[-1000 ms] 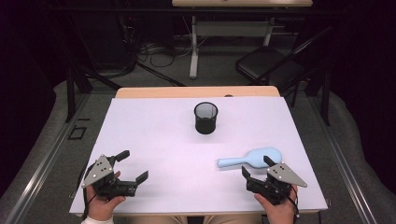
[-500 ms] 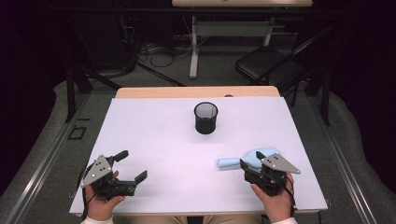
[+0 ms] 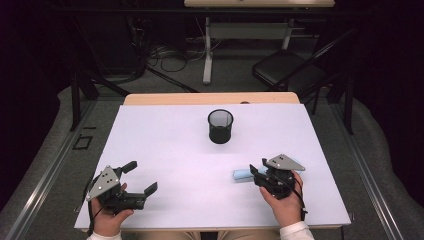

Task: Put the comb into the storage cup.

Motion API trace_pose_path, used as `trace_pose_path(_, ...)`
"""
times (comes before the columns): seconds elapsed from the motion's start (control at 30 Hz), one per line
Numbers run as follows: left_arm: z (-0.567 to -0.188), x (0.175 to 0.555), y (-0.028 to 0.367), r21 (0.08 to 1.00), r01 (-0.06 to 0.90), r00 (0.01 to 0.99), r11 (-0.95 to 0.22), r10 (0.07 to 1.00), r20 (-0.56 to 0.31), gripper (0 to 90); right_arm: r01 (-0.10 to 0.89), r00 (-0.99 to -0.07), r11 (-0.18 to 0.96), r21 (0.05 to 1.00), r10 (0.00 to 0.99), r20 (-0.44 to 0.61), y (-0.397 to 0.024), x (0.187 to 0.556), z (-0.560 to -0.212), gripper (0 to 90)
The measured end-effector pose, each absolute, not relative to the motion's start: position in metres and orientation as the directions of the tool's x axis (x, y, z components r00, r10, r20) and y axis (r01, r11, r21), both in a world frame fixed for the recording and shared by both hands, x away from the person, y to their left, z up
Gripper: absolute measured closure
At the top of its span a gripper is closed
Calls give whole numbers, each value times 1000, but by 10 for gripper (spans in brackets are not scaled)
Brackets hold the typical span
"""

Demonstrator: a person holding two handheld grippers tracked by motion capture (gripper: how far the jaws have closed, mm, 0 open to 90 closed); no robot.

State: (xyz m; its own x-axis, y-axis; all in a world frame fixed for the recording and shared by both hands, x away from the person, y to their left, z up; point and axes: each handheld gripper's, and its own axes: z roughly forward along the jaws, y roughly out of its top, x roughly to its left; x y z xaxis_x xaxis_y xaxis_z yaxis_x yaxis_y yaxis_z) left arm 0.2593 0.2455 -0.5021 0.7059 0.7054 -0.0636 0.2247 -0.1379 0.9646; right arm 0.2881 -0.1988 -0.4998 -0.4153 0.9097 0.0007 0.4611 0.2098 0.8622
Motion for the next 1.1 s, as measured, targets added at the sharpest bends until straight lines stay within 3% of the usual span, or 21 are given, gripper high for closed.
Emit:
trace_pose_path(0.47,-503,260,246,963,231,706,-139,705,-68,4,547,-442,246,800,897,26,-181,317,-500,744)
trace_pose_path(0.9,-504,260,245,962,234,709,-141,702,-69,4,610,-414,244,754,910,41,-171,333,-508,884)
trace_pose_path(1.1,-504,261,245,961,234,708,-149,703,-64,4,631,-392,246,735,919,29,-172,343,-516,900)
